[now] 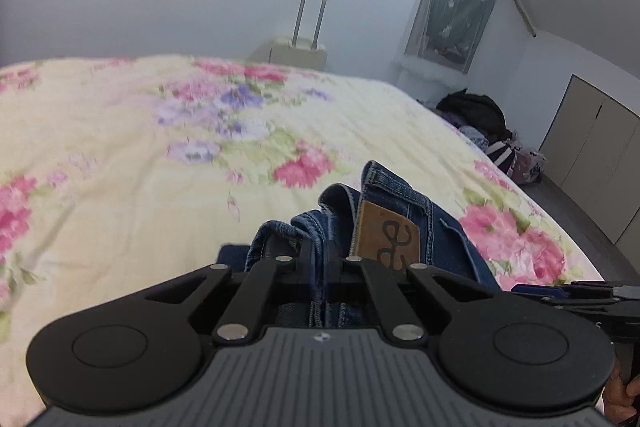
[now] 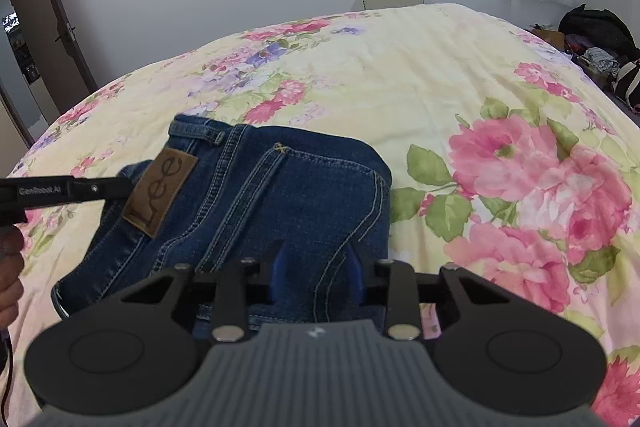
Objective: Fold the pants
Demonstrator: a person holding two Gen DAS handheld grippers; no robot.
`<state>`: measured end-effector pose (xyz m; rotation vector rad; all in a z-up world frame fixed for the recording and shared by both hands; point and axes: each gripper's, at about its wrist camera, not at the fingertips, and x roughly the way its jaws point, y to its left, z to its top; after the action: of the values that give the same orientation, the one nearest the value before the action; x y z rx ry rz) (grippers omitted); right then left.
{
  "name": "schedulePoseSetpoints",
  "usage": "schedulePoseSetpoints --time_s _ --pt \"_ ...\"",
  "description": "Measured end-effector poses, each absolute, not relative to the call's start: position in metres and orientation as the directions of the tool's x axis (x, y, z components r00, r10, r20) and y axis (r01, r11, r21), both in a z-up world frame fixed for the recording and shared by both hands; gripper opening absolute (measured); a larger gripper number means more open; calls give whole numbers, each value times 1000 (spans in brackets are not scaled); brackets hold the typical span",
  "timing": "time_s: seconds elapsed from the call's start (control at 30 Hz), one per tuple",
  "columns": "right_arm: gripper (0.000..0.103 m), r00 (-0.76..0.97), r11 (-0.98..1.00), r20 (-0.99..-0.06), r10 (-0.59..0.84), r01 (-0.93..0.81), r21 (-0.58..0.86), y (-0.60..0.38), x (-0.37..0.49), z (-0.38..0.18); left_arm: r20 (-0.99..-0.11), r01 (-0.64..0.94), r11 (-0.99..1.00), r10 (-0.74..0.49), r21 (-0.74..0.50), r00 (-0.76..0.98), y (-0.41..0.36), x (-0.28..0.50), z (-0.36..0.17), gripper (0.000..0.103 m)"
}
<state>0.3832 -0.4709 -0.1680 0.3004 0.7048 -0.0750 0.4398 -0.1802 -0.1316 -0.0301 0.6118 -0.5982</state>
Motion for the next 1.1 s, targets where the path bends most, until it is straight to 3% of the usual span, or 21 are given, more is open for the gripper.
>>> schedulePoseSetpoints --time_s 0.13,0.2,0.4,0.5,0.6,0.73,0.8,0.97,1.1 --pt "28 784 960 -619 49 134 245 -465 385 -155 -605 488 846 -507 -215 614 -166 460 -147 3" --pt "22 780 964 -623 52 124 236 -459 394 -157 -647 490 839 -512 -236 566 -166 473 -169 3" --pt "18 710 958 -679 188 19 286 -423 438 -185 -661 456 822 -554 -341 505 -158 503 -205 3" --pt "18 666 970 -725 177 9 245 -402 456 -198 -672 458 809 -572 -369 470 -154 509 -209 4" --pt "18 645 971 -741 188 -7 240 -394 465 -206 -649 418 804 -590 -422 481 -139 510 -198 13" --pt "18 659 961 -723 208 -2 275 -401 460 -205 -601 518 768 -629 -377 494 -137 492 -171 40" --pt "18 674 950 -704 222 12 311 -407 456 -202 -610 569 756 -627 -325 484 -150 486 -167 47" --pt "18 716 941 -664 215 30 337 -414 437 -190 -685 597 752 -592 -280 425 -180 500 -190 55" --pt "18 749 944 -640 172 60 324 -426 416 -181 -677 570 719 -649 -398 347 -176 516 -207 66"
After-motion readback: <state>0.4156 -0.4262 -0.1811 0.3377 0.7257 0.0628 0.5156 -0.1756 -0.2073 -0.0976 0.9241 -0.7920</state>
